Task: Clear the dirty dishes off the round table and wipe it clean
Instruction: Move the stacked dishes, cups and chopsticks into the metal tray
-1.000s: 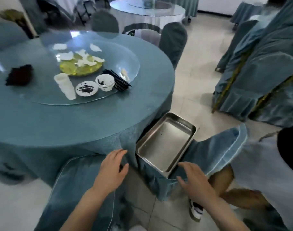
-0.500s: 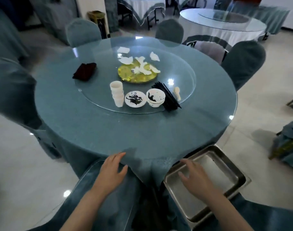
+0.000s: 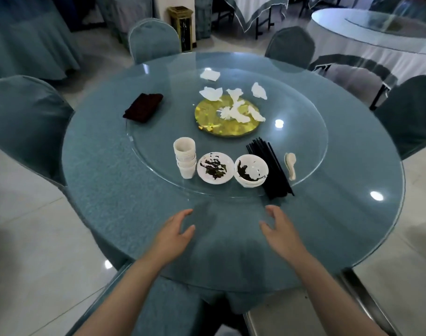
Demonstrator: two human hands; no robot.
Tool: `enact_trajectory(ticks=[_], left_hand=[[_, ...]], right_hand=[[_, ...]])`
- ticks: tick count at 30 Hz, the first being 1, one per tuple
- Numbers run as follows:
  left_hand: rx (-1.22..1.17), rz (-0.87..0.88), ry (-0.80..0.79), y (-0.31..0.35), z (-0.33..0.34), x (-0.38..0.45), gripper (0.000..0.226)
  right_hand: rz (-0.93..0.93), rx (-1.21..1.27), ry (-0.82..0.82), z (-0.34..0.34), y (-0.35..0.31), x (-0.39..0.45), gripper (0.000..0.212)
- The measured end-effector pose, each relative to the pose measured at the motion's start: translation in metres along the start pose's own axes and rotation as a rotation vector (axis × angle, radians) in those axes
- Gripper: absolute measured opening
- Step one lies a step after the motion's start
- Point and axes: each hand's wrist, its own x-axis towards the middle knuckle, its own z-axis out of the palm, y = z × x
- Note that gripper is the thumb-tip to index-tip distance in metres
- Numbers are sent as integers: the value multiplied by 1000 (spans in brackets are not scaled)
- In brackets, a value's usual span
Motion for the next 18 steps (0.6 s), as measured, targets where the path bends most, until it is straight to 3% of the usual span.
enact_trajectory(ticks=[9,18], left_hand=[[-268,-129,-167,69,32,126,43],[-302,-279,-221,94,63,213,52]], right_hand=[[172,262,25,-12,-6,131,52],[248,334,13,4,10,177,35]])
